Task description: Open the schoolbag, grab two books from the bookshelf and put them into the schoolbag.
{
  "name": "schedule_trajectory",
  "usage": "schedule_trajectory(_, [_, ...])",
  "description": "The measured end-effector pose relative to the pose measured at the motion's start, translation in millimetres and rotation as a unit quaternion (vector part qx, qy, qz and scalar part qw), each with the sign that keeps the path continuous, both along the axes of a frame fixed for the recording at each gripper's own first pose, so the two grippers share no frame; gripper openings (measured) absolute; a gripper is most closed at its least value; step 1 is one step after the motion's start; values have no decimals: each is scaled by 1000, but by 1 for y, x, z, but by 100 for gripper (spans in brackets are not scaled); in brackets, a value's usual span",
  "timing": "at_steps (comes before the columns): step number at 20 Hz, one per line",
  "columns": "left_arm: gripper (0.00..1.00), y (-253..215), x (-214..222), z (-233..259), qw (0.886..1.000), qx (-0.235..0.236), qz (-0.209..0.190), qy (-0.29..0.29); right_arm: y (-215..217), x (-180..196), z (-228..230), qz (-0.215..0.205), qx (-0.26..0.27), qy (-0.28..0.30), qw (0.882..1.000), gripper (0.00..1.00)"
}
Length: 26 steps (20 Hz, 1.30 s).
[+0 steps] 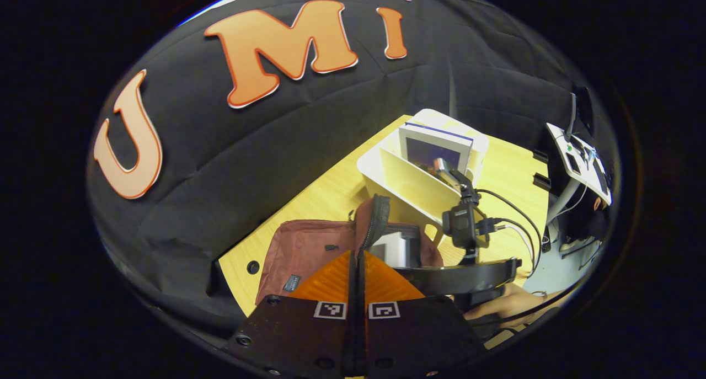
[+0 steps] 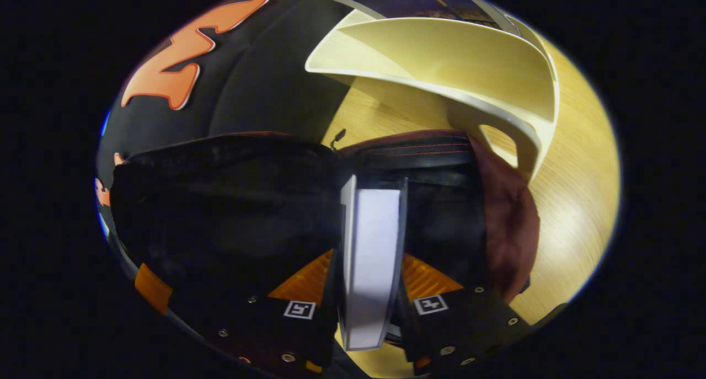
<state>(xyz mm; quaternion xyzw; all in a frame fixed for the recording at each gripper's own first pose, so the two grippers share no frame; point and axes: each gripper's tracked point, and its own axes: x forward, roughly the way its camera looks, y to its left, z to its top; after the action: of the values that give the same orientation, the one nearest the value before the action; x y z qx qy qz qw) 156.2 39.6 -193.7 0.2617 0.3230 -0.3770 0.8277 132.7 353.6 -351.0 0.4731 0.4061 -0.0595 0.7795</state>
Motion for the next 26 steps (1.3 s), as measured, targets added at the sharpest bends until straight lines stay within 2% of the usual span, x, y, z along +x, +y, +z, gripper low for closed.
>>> schedule_trajectory(1, [0,5,2,-2,1000,0,4,0,-1,-5,-7,4,-1,18,1000,45])
schedule_trajectory(2, [1,9,2,-3,1000,0,7,2,-4,-12,-12,9,-2,34,999,71])
schedule_trajectory(3, [0,10,1,-6,1000,-3,7,6,-6,-16,-14,12,-5,46,999,92])
schedule_trajectory(4, [0,11,0,-6,1000,-6,6,11,-8,-20,-14,17,-6,54,998,97])
schedule_trajectory(7, [1,17,-2,-12,1000,-10,11,16,-15,-36,-8,41,-4,69,997,98])
schedule_trajectory(13, [1,20,-6,-20,999,-26,21,29,-50,-62,21,76,-47,35,995,98])
schedule_trajectory(18, [1,21,-10,-27,999,-25,15,33,-107,-101,40,120,-138,30,983,98])
schedule_trajectory(21, [0,21,-8,-32,999,-30,16,39,-150,-110,62,114,-185,24,976,98])
schedule_trajectory(23, [0,22,-7,-35,998,-32,16,43,-180,-114,82,126,-228,20,965,98])
schedule_trajectory(26, [1,22,-4,-40,998,-34,19,49,-224,-112,124,163,-314,20,935,98])
